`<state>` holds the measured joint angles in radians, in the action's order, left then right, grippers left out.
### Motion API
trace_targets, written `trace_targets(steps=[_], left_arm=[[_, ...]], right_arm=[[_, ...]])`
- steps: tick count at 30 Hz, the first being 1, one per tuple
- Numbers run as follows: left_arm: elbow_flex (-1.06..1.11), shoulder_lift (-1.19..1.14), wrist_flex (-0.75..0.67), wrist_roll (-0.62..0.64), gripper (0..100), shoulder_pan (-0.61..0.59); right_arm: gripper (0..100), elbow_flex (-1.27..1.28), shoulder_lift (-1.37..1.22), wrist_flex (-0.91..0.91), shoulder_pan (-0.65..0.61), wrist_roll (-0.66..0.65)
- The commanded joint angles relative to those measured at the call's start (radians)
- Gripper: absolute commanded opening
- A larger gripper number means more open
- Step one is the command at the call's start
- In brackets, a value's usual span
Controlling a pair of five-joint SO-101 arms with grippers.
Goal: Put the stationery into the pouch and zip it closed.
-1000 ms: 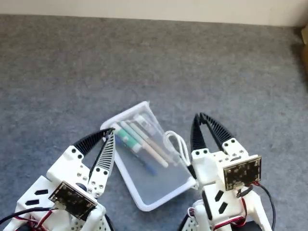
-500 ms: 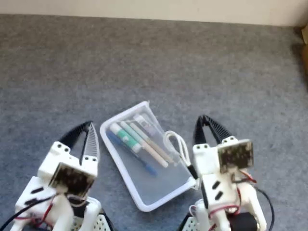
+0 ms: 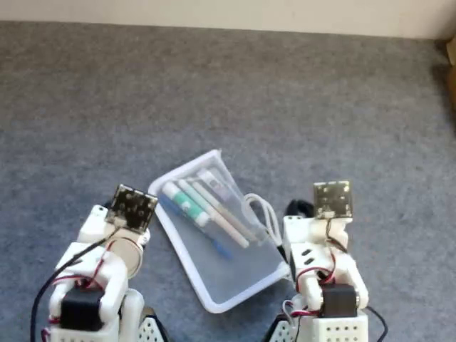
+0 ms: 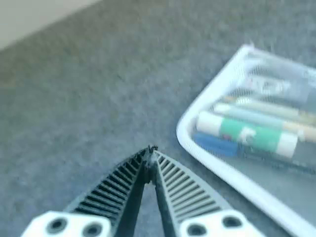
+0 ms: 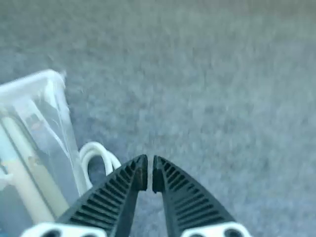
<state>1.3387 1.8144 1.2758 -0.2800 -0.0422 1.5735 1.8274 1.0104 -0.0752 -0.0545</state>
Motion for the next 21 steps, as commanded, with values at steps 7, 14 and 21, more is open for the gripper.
trace_targets(steps=[7, 14, 21], left_arm=[[0.262, 0.005, -0.044, -0.006, 1, -0.008], [0.357, 0.004, -0.115, -0.006, 1, -0.008], [0.357, -0.001, -0.104, -0.008, 1, -0.013]], right_arm=[[2.3, 0.156, 0.012, 0.002, 0.005, 0.046], [2.3, 0.237, 0.008, 0.015, -0.027, 0.046], [2.3, 0.237, 0.008, 0.159, -0.028, 0.041]])
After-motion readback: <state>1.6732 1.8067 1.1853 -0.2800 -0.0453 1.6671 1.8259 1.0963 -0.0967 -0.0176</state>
